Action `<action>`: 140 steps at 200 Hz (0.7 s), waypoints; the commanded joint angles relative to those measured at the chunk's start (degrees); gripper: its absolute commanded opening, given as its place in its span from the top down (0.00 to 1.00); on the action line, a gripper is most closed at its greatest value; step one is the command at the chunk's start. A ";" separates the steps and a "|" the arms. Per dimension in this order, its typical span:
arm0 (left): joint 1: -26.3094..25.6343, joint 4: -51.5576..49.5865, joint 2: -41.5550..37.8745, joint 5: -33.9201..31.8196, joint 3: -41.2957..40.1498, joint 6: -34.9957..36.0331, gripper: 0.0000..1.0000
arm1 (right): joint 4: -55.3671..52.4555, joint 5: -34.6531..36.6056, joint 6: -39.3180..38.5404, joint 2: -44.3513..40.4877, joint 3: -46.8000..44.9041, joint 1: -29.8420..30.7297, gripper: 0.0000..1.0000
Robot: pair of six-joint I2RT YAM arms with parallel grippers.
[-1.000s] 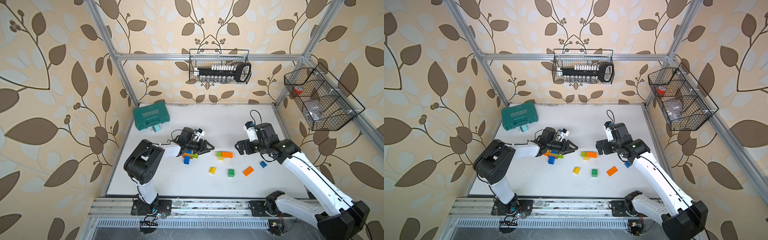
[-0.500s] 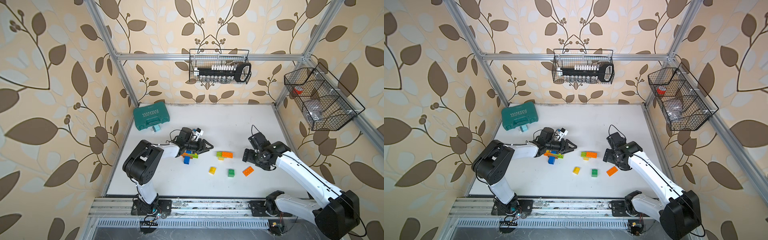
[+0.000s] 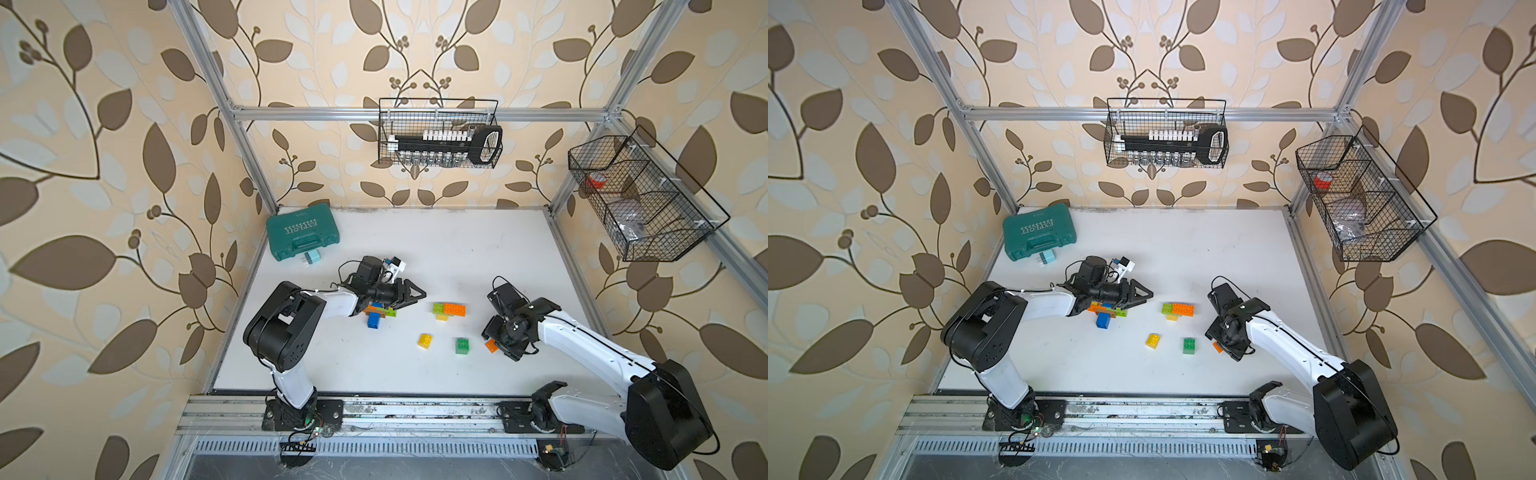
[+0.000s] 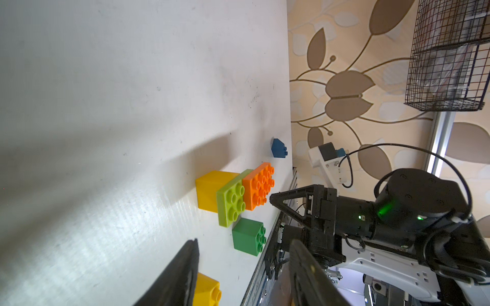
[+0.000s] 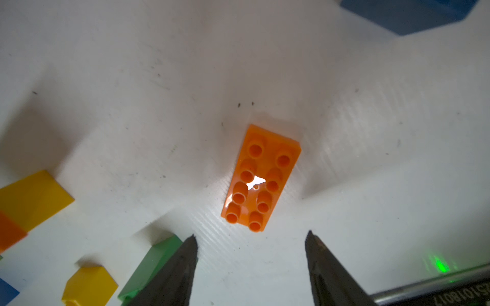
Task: Assemble a fork with lego
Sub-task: Adjust the lego brick at the center of the board.
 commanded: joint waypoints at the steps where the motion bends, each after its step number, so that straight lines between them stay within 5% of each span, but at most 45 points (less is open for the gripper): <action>1: 0.59 2.53 -1.06 0.53 -0.45 -0.15 0.43 | 2.73 -1.05 2.96 2.42 -0.91 0.49 0.35; 60: 0.59 3.58 -0.56 1.21 -0.63 -0.67 0.44 | 3.20 -1.12 5.20 6.30 -1.02 1.23 0.38; 140: 0.70 4.32 0.84 2.02 -0.55 -0.97 0.47 | 4.56 -0.16 4.85 8.25 -2.64 1.18 0.58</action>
